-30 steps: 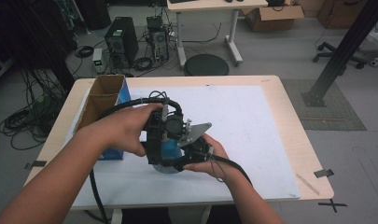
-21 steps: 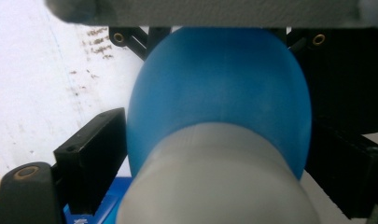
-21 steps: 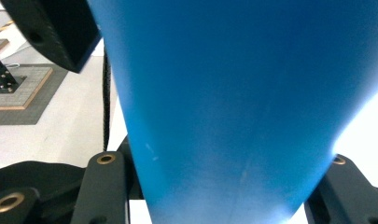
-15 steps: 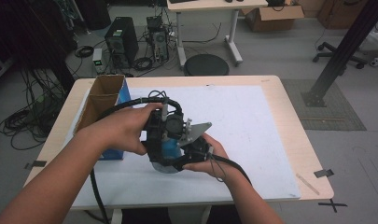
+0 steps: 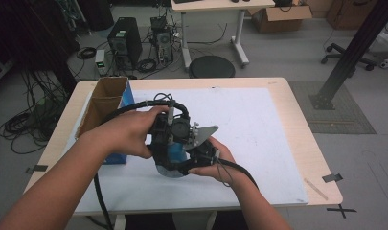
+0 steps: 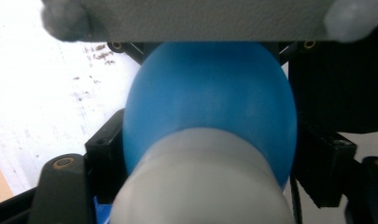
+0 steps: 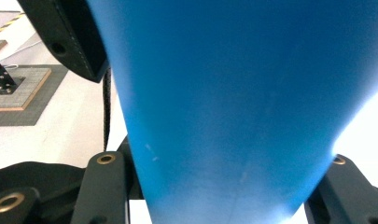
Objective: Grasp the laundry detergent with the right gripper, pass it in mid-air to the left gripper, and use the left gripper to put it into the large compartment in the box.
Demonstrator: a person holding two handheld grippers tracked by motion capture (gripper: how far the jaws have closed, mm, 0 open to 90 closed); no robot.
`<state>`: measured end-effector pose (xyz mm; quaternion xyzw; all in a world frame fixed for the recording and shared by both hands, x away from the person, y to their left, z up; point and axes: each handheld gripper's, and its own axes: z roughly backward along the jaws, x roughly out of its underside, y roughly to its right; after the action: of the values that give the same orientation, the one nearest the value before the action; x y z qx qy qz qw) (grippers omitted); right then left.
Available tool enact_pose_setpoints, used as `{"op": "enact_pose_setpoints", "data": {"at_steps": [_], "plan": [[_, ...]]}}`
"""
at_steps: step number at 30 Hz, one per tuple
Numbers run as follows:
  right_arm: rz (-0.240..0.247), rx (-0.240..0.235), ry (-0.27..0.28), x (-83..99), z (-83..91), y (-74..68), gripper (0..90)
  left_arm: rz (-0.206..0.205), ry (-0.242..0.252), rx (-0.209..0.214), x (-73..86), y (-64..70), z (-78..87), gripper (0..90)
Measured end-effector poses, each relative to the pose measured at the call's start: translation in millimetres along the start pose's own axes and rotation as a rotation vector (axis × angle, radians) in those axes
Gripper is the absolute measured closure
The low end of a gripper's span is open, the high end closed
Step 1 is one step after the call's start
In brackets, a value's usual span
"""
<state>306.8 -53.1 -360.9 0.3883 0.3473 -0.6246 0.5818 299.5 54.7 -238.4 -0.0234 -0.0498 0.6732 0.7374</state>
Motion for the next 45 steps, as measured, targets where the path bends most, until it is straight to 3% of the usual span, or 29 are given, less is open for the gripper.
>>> {"op": "enact_pose_setpoints", "data": {"at_steps": [11, 16, 20, 22, 25, 29, 30, 45], "plan": [[0.003, 0.0, 0.006, -1.7, 0.8, -0.3, 44.9, -0.007, 0.009, -0.029, 0.2, 0.2, 1.3, 33.2], [0.003, 0.005, 0.012, -2.1, 0.8, -0.7, 45.1, -0.013, 0.002, -0.032, -0.4, 0.5, 1.8, 35.4], [0.014, 0.021, 0.021, -4.6, 4.0, -1.4, 45.6, -0.022, -0.03, -0.033, -1.7, 0.9, 0.4, 37.0], [0.026, 0.027, 0.029, -4.8, 4.7, -1.1, 45.7, -0.02, -0.015, -0.026, -0.5, -0.3, 1.1, 37.9], [0.016, 0.031, 0.037, -5.2, 6.7, -1.8, 45.7, -0.01, 0.005, -0.009, 2.3, -2.8, 2.8, 38.1], [-0.003, 0.028, 0.042, -6.2, 9.0, -3.8, 45.8, -0.006, 0.008, -0.022, 0.8, -2.0, 3.4, 38.4], [0.022, 0.041, 0.041, -5.7, 9.8, -1.5, 45.8, -0.009, 0.001, -0.02, 0.0, -2.5, 4.5, 38.4], [0.032, 0.048, 0.084, -2.3, 13.7, -0.7, 44.3, -0.021, -0.014, -0.033, -6.8, -1.5, 8.9, 38.4]]}}
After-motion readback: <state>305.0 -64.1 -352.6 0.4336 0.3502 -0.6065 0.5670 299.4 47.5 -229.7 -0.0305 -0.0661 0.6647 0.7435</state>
